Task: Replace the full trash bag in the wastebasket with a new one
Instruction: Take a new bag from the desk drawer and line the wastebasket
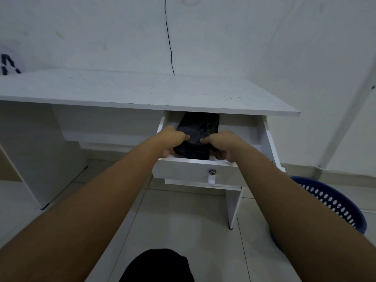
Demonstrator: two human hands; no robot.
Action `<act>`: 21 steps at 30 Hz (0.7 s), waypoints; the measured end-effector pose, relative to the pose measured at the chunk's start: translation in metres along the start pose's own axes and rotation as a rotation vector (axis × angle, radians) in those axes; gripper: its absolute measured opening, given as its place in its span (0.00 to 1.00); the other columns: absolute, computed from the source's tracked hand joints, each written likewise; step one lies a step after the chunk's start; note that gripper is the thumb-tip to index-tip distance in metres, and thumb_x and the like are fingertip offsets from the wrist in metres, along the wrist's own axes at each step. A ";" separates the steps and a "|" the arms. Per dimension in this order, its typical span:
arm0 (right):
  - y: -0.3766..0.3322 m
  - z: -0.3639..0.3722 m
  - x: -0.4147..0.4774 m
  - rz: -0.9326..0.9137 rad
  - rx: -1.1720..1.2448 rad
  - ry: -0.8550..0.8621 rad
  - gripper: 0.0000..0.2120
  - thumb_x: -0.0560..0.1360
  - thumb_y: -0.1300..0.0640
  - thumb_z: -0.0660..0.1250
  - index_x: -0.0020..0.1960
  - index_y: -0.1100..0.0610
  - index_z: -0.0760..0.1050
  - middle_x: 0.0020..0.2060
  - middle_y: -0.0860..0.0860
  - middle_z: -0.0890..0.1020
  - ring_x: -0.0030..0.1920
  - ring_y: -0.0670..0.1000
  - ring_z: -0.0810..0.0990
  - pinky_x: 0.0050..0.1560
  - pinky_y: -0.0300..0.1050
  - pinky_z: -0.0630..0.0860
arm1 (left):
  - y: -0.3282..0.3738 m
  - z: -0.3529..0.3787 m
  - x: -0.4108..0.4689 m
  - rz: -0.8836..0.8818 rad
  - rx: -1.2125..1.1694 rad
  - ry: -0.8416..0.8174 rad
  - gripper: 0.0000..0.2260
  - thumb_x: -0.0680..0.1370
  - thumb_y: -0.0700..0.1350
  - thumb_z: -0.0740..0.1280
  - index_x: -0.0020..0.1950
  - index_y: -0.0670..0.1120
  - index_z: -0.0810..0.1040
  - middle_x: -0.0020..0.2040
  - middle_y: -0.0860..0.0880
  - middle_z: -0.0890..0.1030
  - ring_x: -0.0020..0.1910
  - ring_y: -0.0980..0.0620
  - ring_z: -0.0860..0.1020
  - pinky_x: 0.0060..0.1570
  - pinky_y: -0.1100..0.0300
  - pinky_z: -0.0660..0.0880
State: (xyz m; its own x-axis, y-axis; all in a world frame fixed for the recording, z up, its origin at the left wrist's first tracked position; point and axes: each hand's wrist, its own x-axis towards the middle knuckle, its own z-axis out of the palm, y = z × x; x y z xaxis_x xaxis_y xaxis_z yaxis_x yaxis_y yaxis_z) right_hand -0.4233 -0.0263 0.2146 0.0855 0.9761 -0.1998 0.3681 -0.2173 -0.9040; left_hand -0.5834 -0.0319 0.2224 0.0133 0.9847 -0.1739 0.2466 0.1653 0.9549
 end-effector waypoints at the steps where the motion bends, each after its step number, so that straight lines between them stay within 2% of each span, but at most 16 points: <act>1: -0.002 -0.002 -0.004 0.008 0.072 -0.020 0.08 0.75 0.59 0.70 0.41 0.57 0.73 0.31 0.53 0.73 0.27 0.48 0.69 0.25 0.39 0.62 | 0.002 -0.002 -0.002 0.011 -0.055 0.003 0.16 0.76 0.38 0.68 0.63 0.39 0.72 0.55 0.39 0.81 0.52 0.40 0.82 0.52 0.43 0.80; 3: -0.004 -0.007 -0.014 -0.005 0.145 -0.038 0.07 0.75 0.58 0.70 0.41 0.56 0.73 0.31 0.51 0.73 0.28 0.47 0.68 0.28 0.40 0.61 | 0.006 -0.007 -0.010 0.017 -0.150 -0.025 0.11 0.76 0.37 0.68 0.58 0.40 0.73 0.53 0.39 0.80 0.53 0.41 0.81 0.54 0.42 0.79; 5: -0.002 -0.010 -0.025 -0.032 0.179 -0.043 0.05 0.74 0.57 0.71 0.43 0.56 0.75 0.34 0.51 0.77 0.34 0.49 0.74 0.34 0.43 0.67 | 0.009 -0.013 -0.022 0.004 -0.226 -0.112 0.03 0.78 0.38 0.66 0.51 0.40 0.75 0.49 0.39 0.80 0.50 0.43 0.81 0.53 0.44 0.80; 6: 0.000 -0.011 -0.031 -0.056 0.210 -0.063 0.05 0.74 0.57 0.71 0.45 0.57 0.76 0.37 0.52 0.79 0.38 0.51 0.77 0.38 0.45 0.71 | 0.009 -0.017 -0.028 -0.001 -0.255 -0.153 0.03 0.79 0.40 0.66 0.48 0.40 0.75 0.47 0.40 0.80 0.48 0.44 0.81 0.52 0.46 0.81; 8: 0.004 -0.010 -0.043 -0.128 0.297 -0.121 0.07 0.74 0.59 0.71 0.51 0.58 0.77 0.42 0.53 0.82 0.44 0.54 0.80 0.44 0.47 0.75 | 0.010 -0.024 -0.042 0.009 -0.322 -0.209 0.08 0.79 0.45 0.66 0.50 0.40 0.77 0.46 0.42 0.82 0.48 0.44 0.82 0.48 0.49 0.82; 11: 0.009 -0.009 -0.064 -0.216 0.480 -0.172 0.15 0.74 0.63 0.71 0.60 0.60 0.74 0.51 0.56 0.83 0.48 0.55 0.83 0.46 0.48 0.80 | 0.008 -0.032 -0.057 0.005 -0.380 -0.213 0.16 0.78 0.53 0.65 0.54 0.41 0.78 0.43 0.44 0.86 0.49 0.44 0.83 0.49 0.48 0.82; 15: 0.016 -0.006 -0.099 -0.304 0.703 -0.210 0.23 0.72 0.68 0.71 0.65 0.61 0.71 0.54 0.60 0.82 0.48 0.56 0.85 0.45 0.47 0.81 | -0.007 -0.042 -0.073 -0.047 -0.345 -0.288 0.22 0.77 0.56 0.65 0.64 0.42 0.76 0.57 0.41 0.82 0.47 0.47 0.84 0.41 0.54 0.83; 17: 0.026 -0.003 -0.116 -0.339 0.690 -0.239 0.25 0.70 0.70 0.72 0.65 0.60 0.71 0.54 0.61 0.82 0.50 0.58 0.84 0.47 0.50 0.82 | -0.020 -0.045 -0.079 -0.058 -0.328 -0.284 0.22 0.76 0.56 0.66 0.63 0.43 0.77 0.59 0.44 0.82 0.51 0.46 0.84 0.46 0.52 0.83; 19: 0.041 0.000 -0.128 -0.347 0.637 -0.298 0.26 0.68 0.70 0.72 0.64 0.60 0.72 0.54 0.61 0.83 0.51 0.60 0.84 0.52 0.53 0.82 | -0.034 -0.046 -0.081 -0.058 -0.320 -0.219 0.22 0.74 0.55 0.69 0.63 0.44 0.78 0.60 0.44 0.82 0.57 0.45 0.81 0.59 0.46 0.78; 21: 0.059 0.005 -0.134 -0.330 0.574 -0.363 0.29 0.65 0.68 0.76 0.64 0.60 0.73 0.57 0.61 0.82 0.55 0.60 0.82 0.55 0.52 0.81 | -0.048 -0.046 -0.081 -0.070 -0.325 -0.147 0.22 0.73 0.54 0.71 0.63 0.44 0.78 0.60 0.44 0.82 0.60 0.43 0.79 0.63 0.44 0.74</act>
State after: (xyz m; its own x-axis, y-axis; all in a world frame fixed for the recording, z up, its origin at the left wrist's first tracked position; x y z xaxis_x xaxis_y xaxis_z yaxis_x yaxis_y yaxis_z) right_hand -0.4176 -0.1703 0.1866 -0.2925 0.9518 0.0929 -0.2268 0.0254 -0.9736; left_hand -0.6413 -0.1171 0.2020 0.1521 0.9558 -0.2518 -0.0685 0.2644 0.9620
